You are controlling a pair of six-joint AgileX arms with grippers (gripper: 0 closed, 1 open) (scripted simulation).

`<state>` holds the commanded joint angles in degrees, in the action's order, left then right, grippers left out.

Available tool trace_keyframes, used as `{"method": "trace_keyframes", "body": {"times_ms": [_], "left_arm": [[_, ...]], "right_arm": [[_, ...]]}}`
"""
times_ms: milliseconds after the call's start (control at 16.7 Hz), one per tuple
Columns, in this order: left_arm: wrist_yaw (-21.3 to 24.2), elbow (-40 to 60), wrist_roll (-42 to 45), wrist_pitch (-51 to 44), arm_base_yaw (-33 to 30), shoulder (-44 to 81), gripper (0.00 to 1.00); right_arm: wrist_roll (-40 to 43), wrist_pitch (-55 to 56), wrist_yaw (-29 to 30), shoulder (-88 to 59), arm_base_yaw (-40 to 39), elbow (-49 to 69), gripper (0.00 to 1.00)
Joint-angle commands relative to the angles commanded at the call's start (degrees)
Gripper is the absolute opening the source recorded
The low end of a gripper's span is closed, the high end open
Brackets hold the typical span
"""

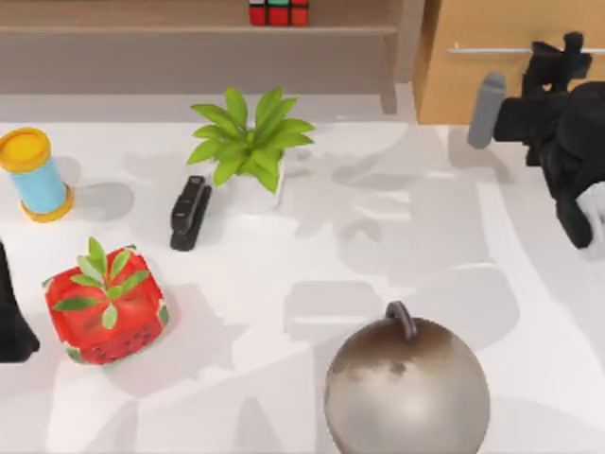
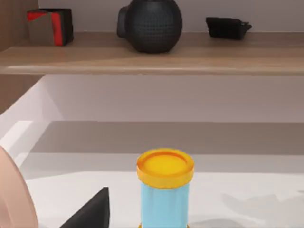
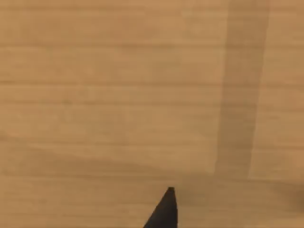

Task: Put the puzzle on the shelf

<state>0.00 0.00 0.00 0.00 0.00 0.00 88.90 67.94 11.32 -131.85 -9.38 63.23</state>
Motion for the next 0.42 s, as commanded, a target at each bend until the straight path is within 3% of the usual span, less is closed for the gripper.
{"method": "trace_keyframes", "body": {"times_ms": [120, 420], "left_arm": [[0.0, 0.0, 0.0, 0.0, 0.0, 0.0, 1.00], [0.0, 0.0, 0.0, 0.0, 0.0, 0.0, 1.00]], "right_arm": [[0.0, 0.0, 0.0, 0.0, 0.0, 0.0, 1.00], [0.0, 0.0, 0.0, 0.0, 0.0, 0.0, 1.00]]}}
